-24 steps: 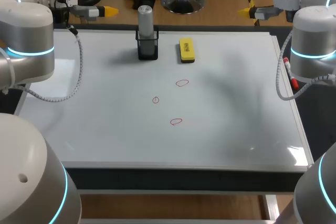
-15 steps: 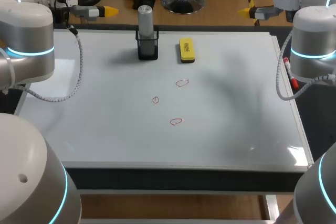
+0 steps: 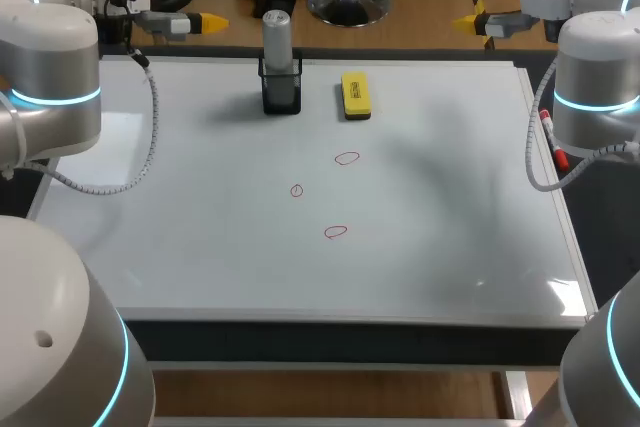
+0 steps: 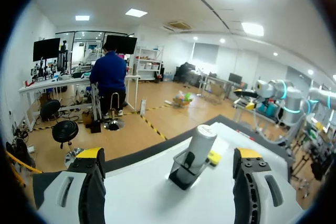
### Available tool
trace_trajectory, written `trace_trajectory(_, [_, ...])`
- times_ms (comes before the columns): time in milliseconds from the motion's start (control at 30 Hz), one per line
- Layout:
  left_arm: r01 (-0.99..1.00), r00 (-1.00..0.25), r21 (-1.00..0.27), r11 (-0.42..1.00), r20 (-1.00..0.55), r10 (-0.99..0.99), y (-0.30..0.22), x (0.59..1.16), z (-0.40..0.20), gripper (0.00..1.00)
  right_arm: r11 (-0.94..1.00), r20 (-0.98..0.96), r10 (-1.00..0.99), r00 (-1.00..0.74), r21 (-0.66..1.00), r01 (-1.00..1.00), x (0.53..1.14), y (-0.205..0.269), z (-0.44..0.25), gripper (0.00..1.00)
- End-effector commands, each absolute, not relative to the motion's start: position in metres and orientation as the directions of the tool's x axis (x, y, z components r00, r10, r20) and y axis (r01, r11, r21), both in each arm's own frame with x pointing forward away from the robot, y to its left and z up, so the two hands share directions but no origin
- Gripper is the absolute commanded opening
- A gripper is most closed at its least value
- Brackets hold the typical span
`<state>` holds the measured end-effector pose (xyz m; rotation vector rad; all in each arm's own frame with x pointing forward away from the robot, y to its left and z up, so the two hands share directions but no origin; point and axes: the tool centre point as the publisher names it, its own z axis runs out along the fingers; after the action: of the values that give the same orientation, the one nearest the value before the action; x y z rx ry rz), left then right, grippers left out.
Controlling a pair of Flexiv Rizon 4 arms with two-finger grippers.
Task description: Pick up the inspection probe, press it on each red-marked spot on the whiteboard one by one, put down the probe, pick up the eraser, and wipe off all the red marks.
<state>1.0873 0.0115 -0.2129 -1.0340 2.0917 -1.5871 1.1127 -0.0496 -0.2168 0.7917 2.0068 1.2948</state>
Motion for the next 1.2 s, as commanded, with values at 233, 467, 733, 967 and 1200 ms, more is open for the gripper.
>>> trace_trajectory(233, [-0.276,-0.858,-0.943,0.188,0.153,-0.491,-0.001,1.083,-0.213,1.0,0.341,-0.174,0.755,-0.632,0.928,0.152,1.113,-0.05,-0.217,1.0])
trace_trajectory(467, [-0.23,-0.921,-0.944,0.236,0.133,-0.365,-0.02,1.08,-0.212,1.0,0.341,-0.174,0.755,-0.632,0.928,0.152,1.113,-0.05,-0.217,1.0])
trace_trajectory(733, [-0.214,-0.957,-0.95,0.227,0.157,-0.246,-0.034,1.078,-0.214,1.0,0.341,-0.174,0.755,-0.632,0.928,0.152,1.113,-0.05,-0.217,1.0])
trace_trajectory(967, [-0.21,-0.966,-0.953,0.217,0.168,-0.199,-0.049,1.075,-0.221,1.0,0.341,-0.174,0.755,-0.632,0.928,0.152,1.113,-0.05,-0.217,1.0])
trace_trajectory(1200, [-0.203,-0.971,-0.956,0.21,0.17,-0.165,-0.064,1.077,-0.233,1.0,0.341,-0.174,0.755,-0.632,0.928,0.152,1.113,-0.05,-0.217,1.0])
